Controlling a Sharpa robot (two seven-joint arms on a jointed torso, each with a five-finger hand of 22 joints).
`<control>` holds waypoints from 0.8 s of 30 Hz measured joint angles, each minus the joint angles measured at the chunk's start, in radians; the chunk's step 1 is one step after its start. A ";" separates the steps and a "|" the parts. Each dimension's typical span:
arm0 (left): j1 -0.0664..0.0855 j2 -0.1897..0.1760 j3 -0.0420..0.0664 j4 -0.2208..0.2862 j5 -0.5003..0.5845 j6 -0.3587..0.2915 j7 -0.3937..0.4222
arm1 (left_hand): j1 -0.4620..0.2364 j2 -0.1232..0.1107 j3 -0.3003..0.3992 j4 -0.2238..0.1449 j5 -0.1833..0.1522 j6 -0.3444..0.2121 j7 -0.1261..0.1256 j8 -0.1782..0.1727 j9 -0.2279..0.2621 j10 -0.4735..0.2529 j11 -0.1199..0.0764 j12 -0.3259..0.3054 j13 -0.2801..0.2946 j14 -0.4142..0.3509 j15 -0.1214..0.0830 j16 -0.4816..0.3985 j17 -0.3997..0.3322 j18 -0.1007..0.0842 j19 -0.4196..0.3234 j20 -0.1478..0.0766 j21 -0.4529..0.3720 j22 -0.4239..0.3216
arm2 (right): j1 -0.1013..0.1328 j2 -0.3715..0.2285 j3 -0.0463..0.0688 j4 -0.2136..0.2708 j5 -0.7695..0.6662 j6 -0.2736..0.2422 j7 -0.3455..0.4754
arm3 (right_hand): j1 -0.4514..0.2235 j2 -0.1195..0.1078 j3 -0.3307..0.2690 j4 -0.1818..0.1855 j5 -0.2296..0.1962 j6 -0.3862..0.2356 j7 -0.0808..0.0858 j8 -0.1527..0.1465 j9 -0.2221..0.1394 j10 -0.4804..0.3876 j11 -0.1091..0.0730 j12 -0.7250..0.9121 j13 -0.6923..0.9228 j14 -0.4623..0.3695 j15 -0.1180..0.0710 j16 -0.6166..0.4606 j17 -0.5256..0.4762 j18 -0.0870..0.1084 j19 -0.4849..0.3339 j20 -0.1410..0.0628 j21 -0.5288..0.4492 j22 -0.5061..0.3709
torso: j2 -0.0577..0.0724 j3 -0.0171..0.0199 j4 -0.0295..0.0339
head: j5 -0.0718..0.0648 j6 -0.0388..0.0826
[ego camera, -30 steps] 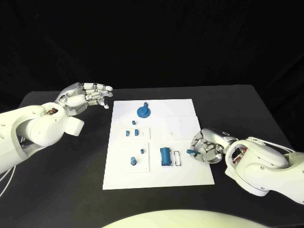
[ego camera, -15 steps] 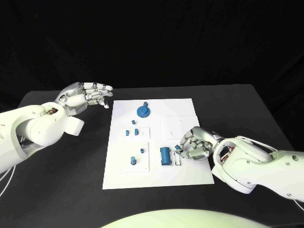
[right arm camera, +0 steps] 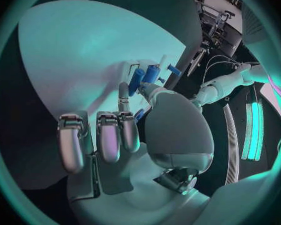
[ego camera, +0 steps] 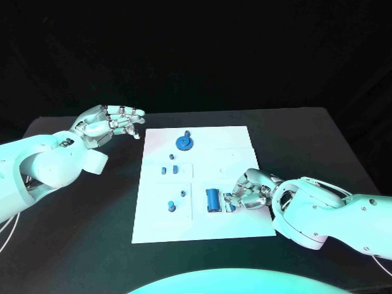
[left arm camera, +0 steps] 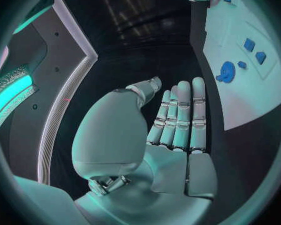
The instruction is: Assemble the parts on the task board
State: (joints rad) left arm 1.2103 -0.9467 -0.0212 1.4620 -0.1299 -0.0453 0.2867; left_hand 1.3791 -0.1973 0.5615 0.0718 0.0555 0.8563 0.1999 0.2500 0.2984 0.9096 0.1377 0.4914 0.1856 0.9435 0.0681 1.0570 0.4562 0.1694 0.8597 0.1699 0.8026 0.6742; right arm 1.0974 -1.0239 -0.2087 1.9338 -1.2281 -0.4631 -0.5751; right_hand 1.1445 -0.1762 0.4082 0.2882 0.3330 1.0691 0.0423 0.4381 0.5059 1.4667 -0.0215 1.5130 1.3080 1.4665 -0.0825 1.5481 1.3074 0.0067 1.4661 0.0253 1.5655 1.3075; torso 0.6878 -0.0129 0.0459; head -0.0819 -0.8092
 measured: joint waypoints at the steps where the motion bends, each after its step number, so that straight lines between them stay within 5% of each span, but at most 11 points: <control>1: 0.000 0.000 0.000 0.000 0.000 0.000 0.000 | 0.000 0.000 0.000 0.000 0.000 0.000 0.000 0.000 0.000 0.000 0.000 0.000 0.000 0.000 0.000 0.000 0.000 0.000 0.000 0.000 0.000 0.000 | 0.000 0.000 0.000 0.000 0.000 0.004 -0.005 | 0.000 0.000 0.000 0.000 0.000 0.000 0.000 0.000 0.000 0.000 0.000 0.000 0.000 0.000 0.000 0.000 0.000 0.000 0.000 0.000 0.000 0.000 | 0.000 0.0000 -0.0001 | 0.000 0.000; 24: 0.000 -0.003 0.000 0.001 0.000 0.000 -0.001 | 0.000 0.000 0.000 0.000 0.000 0.000 0.000 0.000 -0.001 -0.004 0.004 0.000 -0.001 0.000 0.000 0.000 0.000 0.000 0.000 0.000 0.000 -0.001 | 0.000 0.013 0.001 -0.002 -0.019 0.022 -0.030 | -0.001 -0.001 -0.006 0.000 -0.004 0.003 -0.003 0.007 0.001 0.000 0.000 0.000 0.000 0.000 0.000 0.000 0.001 0.000 0.000 0.000 0.000 0.000 | 0.000 -0.0009 0.0010 | 0.003 0.000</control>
State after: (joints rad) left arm 1.2103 -0.9493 -0.0212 1.4632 -0.1299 -0.0452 0.2856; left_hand 1.3791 -0.1973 0.5616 0.0718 0.0555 0.8563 0.1998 0.2497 0.2977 0.9060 0.1413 0.4910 0.1847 0.9435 0.0681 1.0570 0.4561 0.1694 0.8597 0.1699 0.8026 0.6734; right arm 1.0971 -1.0105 -0.2082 1.9318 -1.2466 -0.4407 -0.6048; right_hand 1.1437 -0.1771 0.4027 0.2883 0.3287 1.0721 0.0393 0.4451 0.5073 1.4667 -0.0214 1.5129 1.3077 1.4665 -0.0824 1.5481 1.3081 0.0067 1.4661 0.0253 1.5655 1.3073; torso 0.6878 -0.0138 0.0469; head -0.0793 -0.8091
